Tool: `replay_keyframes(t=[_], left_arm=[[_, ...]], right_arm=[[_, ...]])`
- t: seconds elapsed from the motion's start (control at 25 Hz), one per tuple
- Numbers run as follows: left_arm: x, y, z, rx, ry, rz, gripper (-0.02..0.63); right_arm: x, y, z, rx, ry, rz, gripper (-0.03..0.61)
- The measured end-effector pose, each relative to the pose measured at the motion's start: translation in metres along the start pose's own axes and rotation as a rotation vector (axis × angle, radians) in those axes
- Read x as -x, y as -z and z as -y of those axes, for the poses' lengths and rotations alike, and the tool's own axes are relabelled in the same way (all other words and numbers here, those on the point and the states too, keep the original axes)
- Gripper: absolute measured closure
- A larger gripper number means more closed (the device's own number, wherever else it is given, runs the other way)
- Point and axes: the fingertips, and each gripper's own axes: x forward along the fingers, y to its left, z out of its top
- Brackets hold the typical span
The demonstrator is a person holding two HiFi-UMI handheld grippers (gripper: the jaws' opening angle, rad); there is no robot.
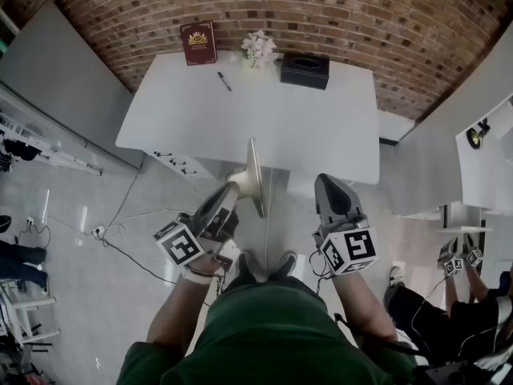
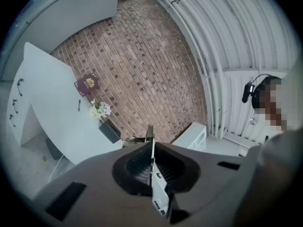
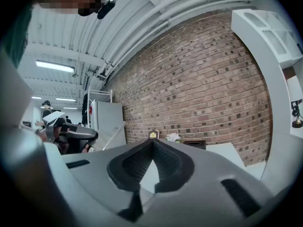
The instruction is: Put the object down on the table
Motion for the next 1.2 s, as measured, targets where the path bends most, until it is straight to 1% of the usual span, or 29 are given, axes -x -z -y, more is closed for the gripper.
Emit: replay_keyframes(t=[0.2, 0.36, 0.68, 0.92, 1.08, 1.2], left_arm=[[0.035, 0.000, -0.011, -0.005, 0.010, -0.019, 0.600], [0.049, -0.008, -0.017, 0.005, 0.049, -0.024, 0.600], [0.058, -0.026, -0.024, 0.058, 0.149, -0.047, 0.600], [0.053, -0.021, -0.038, 0.100, 0.207, -0.084, 0.600], [0.046, -0.021, -0.039, 0.126, 0.239, -0.118, 0.600], [0.039, -0.020, -0.037, 0.129, 0.249, -0.137, 0.600]], right_arm=[[0.013, 0.008, -0.032, 0.019, 0.039, -0.012, 0.577], [0.020, 0.003, -0.051, 0.051, 0.080, -0.010, 0.577], [0.035, -0.009, -0.074, 0.071, 0.197, -0.011, 0.575], [0.045, 0.004, -0.079, 0.085, 0.284, -0.048, 0.575], [0.047, 0.003, -0.083, 0.082, 0.324, -0.067, 0.575], [0.048, 0.005, -0.078, 0.068, 0.345, -0.062, 0.575]])
